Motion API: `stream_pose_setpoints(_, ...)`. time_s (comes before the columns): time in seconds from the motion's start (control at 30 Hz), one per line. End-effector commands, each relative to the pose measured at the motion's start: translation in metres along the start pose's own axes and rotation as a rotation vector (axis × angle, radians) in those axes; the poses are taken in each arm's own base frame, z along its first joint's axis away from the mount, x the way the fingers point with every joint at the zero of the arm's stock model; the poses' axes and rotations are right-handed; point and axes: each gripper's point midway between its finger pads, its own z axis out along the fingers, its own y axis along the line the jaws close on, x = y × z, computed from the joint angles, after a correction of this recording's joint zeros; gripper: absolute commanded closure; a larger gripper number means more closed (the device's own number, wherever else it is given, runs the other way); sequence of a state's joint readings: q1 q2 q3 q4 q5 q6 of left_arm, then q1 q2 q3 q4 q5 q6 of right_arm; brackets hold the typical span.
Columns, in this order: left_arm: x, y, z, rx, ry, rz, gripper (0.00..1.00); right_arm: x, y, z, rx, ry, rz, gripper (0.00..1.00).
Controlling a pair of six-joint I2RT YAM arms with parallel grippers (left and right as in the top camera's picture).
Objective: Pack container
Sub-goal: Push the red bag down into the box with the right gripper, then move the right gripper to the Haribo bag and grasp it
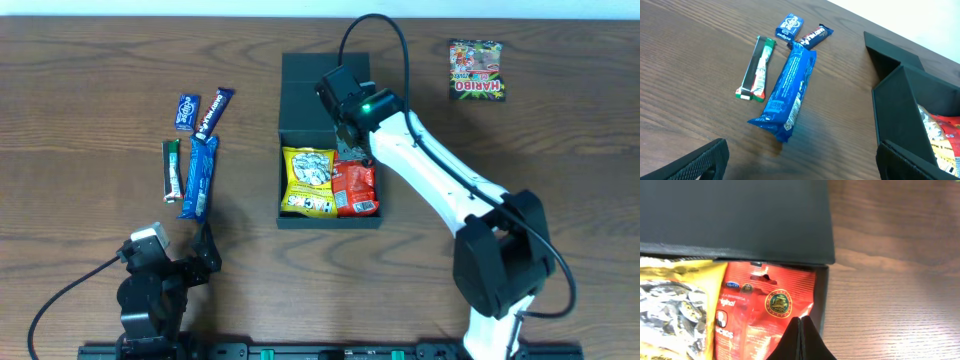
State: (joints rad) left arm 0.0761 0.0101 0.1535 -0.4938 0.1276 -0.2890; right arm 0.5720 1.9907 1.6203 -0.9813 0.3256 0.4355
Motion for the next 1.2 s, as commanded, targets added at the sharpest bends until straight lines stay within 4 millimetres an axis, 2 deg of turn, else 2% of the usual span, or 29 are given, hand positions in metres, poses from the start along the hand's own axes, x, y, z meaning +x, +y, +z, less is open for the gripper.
stream_pose_setpoints(0.0,0.005,0.003,0.002,-0.007,0.011,-0.006,0.05,0.017,-0.004,0.024,0.035,0.075,-0.032,0.99)
stream_pose_setpoints(0.53,0.006,0.003,0.002,-0.007,0.011,-0.006,0.05,0.044,0.005,0.072,0.073,0.192,-0.085,0.99)
stream_pose_setpoints(0.73,0.005,0.003,0.002,-0.007,0.011,-0.006,0.05,0.043,0.007,0.075,0.069,0.188,-0.083,0.99)
stream_pose_setpoints(0.83,0.005,0.003,0.002,-0.007,0.011,-0.006,0.05,0.030,0.007,0.061,0.054,0.154,-0.071,0.99)
stream_pose_setpoints(0.9,0.006,0.003,0.002,-0.007,0.011,-0.006,0.05,0.017,0.007,0.042,0.035,0.112,-0.055,0.99)
stream_pose_setpoints(1.0,0.005,0.003,0.002,-0.007,0.011,-0.006,0.05,-0.011,0.003,-0.003,-0.010,0.010,-0.019,0.99)
stream_pose_setpoints(1.07,0.006,0.003,0.002,-0.007,0.011,-0.006,0.05,-0.032,-0.004,-0.041,-0.051,-0.084,0.019,0.99)
stream_pose_setpoints(1.17,0.005,0.003,0.002,-0.007,0.011,-0.006,0.05,-0.067,-0.028,-0.089,-0.103,-0.248,0.071,0.99)
